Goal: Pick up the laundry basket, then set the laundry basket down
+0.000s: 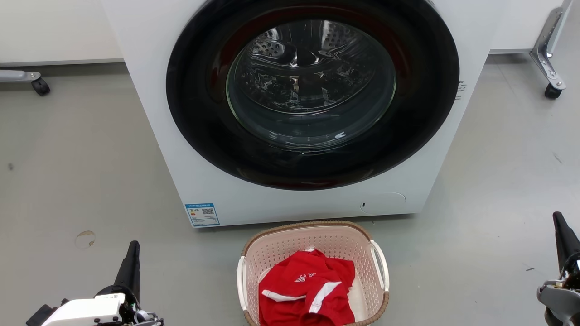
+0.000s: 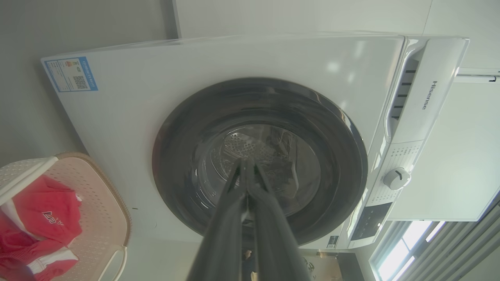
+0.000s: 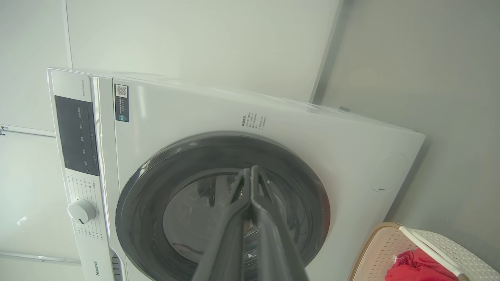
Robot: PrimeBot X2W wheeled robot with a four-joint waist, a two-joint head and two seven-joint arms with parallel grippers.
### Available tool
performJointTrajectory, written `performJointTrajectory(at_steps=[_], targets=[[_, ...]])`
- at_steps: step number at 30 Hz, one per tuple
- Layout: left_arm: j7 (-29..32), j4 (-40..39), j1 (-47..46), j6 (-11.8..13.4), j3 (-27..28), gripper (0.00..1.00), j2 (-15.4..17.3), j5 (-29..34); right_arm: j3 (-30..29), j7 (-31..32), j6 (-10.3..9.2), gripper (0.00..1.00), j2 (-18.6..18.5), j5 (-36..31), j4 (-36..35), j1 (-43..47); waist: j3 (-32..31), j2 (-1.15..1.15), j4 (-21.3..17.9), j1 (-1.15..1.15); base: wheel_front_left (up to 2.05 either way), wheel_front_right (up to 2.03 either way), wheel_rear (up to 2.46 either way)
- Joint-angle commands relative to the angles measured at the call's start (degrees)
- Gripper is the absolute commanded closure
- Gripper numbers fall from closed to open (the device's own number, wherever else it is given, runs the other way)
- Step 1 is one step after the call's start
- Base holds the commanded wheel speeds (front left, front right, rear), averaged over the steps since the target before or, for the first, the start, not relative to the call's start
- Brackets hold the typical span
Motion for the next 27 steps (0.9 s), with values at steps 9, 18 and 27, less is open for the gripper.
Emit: performJointTrajectory(at_steps=[9,18,27], targets=[[0.4,-1.3,-3.0,-0.6,1.7,1.00,0.7,0.2,1.0,0.4,0.28,1.00,-1.4,0.0,-1.5,-2.8,0.0,0.00,0.0,0.00,0.00,0.00,0.00],[0.4,-1.3,-3.0,-0.6,1.7,1.00,0.7,0.2,1.0,0.4,0.28,1.00,-1.4,0.0,-1.5,-2.8,0.0,0.00,0.0,0.00,0.00,0.00,0.00],[0.4,-1.3,-3.0,-0.6,1.7,1.00,0.7,0.2,1.0,0.4,0.28,1.00,-1.4,0.0,-1.5,-2.8,0.0,0.00,0.0,0.00,0.00,0.00,0.00]])
